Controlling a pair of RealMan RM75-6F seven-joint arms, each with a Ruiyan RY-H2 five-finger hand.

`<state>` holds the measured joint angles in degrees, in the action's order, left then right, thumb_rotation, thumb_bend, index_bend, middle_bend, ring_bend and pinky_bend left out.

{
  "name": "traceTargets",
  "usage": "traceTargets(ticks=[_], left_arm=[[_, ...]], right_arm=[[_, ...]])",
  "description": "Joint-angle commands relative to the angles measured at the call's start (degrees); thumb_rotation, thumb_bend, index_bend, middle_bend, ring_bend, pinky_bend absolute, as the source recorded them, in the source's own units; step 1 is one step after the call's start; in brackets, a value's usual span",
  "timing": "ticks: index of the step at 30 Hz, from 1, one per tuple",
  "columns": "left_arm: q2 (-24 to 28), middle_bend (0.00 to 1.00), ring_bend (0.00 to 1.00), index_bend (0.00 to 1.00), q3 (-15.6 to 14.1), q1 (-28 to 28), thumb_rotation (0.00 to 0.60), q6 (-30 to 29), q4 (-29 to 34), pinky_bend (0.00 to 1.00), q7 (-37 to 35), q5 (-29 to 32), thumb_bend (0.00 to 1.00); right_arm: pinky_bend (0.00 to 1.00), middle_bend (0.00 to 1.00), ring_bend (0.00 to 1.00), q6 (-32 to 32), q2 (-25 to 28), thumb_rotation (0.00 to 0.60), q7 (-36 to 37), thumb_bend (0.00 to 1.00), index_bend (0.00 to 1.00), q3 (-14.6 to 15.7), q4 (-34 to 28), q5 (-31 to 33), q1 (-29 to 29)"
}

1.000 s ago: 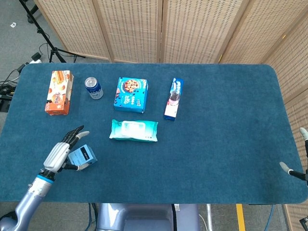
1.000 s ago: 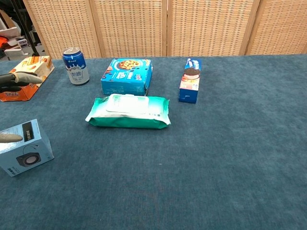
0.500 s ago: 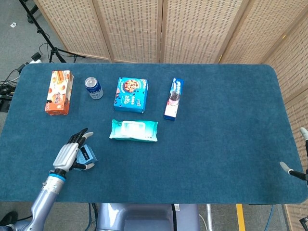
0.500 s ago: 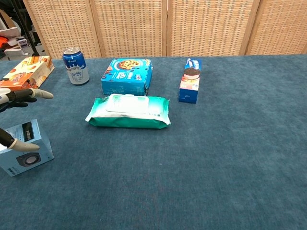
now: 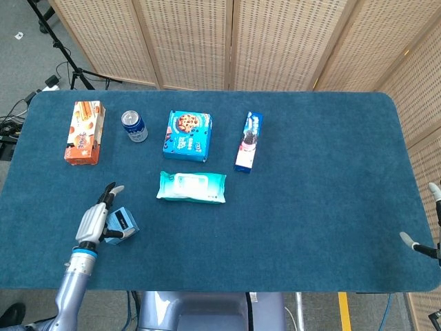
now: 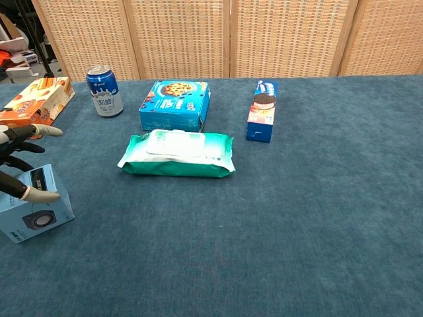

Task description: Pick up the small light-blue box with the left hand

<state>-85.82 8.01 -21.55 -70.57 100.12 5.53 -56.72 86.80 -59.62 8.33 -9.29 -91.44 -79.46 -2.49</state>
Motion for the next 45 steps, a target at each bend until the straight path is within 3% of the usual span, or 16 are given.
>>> traceTargets(ticks=[1,5,15,16,21,29,35,45], left_arm=[[-0.76,0.22,0.27,0.19,0.34,0.13,0.600,-0.49,-0.56,0.41,0.30,0.15,0.07],[-1.66,0.33,0.38,0.26,0.79,0.53,0.600,-1.15,-1.28,0.48,0.62,0.63,0.09],[-2.08,0.45,0.47,0.37,2.11,1.70,0.600,-2.27,-4.12,0.53,-5.76,-4.58,0.11],[-1.89,0.45,0.47,0.37,1.97,1.73,0.600,-2.03,-4.75,0.53,-7.91,-6.63,0.11],[-1.44,0.45,0.47,0.37,0.83,2.07,0.600,-2.18,-11.53,0.53,-31.84,-21.56,0.08],[-4.23,0.45,0.47,0.41,-4.16,0.39,0.600,-8.94,-30.95,0.53,-68.72,-38.36,0.08],[-8.71,0.45,0.47,0.41,-5.94,-0.01,0.600,-12.62,-43.61,0.53,-81.15,-40.67,0.08],[-14.80,0.44,0.47,0.40,-7.97,-0.05,0.600,-12.44,-55.23,0.53,-86.98,-40.09,0.05]], right_arm=[[0.00,0.00,0.00,-0.02,-0.01,0.600,-0.02,0.00,0.00,-0.02,0.01,0.09,0.00],[0.00,0.00,0.00,-0.06,0.01,0.600,0.09,0.00,0.00,-0.05,0.04,0.16,0.00],[0.00,0.00,0.00,-0.06,0.00,0.600,0.05,0.00,0.00,0.01,-0.02,0.05,0.01],[0.00,0.00,0.00,-0.07,0.00,0.600,0.04,0.00,0.00,0.04,-0.04,0.00,0.00],[0.00,0.00,0.00,-0.01,-0.02,0.600,-0.06,0.00,0.00,0.08,-0.11,-0.09,0.01],[0.00,0.00,0.00,0.06,-0.10,0.600,-0.32,0.00,0.00,0.12,-0.17,-0.13,0.02],[0.00,0.00,0.00,-0.06,-0.24,0.600,-0.65,0.00,0.00,0.10,-0.15,-0.05,-0.07],[0.00,0.00,0.00,-0.20,-0.31,0.600,-0.92,0.00,0.00,0.05,-0.21,0.27,-0.10]])
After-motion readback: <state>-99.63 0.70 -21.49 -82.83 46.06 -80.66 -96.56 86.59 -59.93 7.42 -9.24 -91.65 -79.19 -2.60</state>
